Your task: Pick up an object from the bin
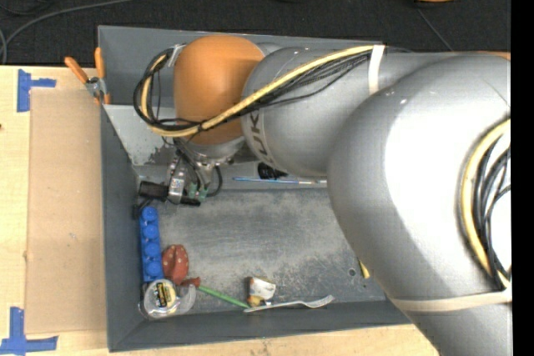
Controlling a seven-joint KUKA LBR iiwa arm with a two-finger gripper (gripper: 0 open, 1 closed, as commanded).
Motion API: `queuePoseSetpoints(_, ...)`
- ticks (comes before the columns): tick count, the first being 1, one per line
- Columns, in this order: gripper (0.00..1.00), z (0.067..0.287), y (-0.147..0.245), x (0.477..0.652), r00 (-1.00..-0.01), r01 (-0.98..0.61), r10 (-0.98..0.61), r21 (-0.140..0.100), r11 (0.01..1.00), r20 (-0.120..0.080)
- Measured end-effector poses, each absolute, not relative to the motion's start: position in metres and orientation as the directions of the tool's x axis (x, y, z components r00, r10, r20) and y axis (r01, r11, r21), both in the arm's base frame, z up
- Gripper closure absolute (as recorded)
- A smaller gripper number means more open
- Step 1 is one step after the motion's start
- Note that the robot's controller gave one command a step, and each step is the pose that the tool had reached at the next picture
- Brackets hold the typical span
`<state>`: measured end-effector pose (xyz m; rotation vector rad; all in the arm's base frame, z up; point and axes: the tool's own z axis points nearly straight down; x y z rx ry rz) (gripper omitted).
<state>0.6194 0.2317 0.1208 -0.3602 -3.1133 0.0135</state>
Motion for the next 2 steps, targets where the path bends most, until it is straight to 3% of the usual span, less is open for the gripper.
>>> queuePoseSetpoints(2,1.0,0.201,0.233,0.623,-0.974,0.229,0.229,-0.002,0.974,-0.004)
